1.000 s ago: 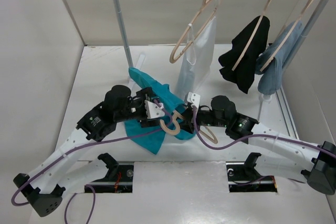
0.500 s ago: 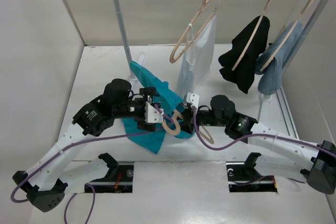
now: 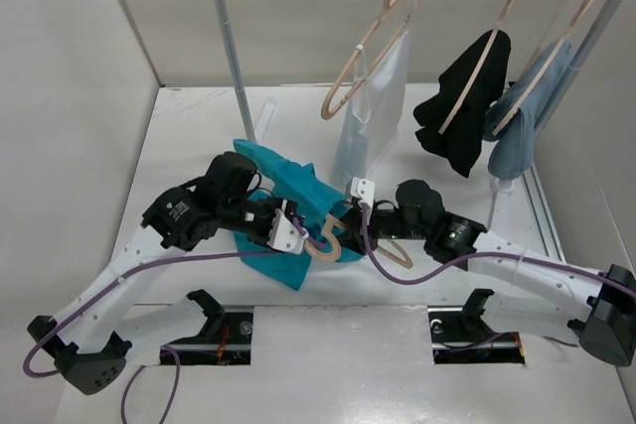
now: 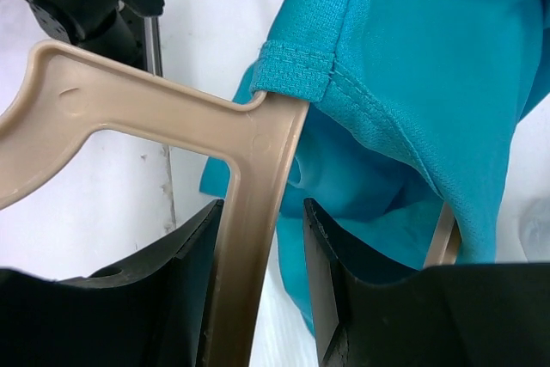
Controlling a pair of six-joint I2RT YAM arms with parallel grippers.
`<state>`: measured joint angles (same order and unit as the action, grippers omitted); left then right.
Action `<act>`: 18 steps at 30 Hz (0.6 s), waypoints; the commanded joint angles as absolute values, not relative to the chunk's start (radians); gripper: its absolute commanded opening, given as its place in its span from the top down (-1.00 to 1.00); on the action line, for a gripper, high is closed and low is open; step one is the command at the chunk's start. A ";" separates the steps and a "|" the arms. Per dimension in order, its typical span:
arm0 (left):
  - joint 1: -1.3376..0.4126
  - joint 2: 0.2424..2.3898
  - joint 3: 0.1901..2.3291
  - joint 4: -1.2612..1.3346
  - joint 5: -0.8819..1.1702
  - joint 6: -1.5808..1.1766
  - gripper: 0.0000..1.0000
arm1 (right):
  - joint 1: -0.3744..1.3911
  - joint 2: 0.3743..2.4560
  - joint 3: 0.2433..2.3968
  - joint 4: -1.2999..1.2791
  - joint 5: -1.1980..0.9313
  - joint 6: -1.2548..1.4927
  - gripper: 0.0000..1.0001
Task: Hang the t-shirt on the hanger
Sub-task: Place tshirt on hanger
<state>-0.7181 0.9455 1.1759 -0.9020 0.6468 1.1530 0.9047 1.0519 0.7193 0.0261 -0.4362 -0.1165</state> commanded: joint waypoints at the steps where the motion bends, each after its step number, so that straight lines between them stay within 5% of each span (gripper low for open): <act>1: -0.726 0.939 1.236 -0.980 0.721 1.189 0.25 | 0.894 1.062 0.733 -0.020 -0.370 -0.147 1.00; 5: -0.726 0.899 1.256 -0.980 0.798 1.169 0.18 | 0.894 1.062 0.733 -0.029 -0.370 -0.147 1.00; 6: -0.726 0.890 1.256 -0.970 0.810 1.169 -0.25 | 0.894 1.062 0.733 -0.029 -0.370 -0.147 1.00; 11: -0.726 0.847 1.236 -0.904 0.778 1.181 -0.79 | 0.894 1.071 0.733 -0.029 -0.370 -0.147 1.00; 18: -0.726 0.836 1.184 -0.706 0.644 1.032 -0.84 | 0.894 1.091 0.752 -0.038 -0.380 -0.156 1.00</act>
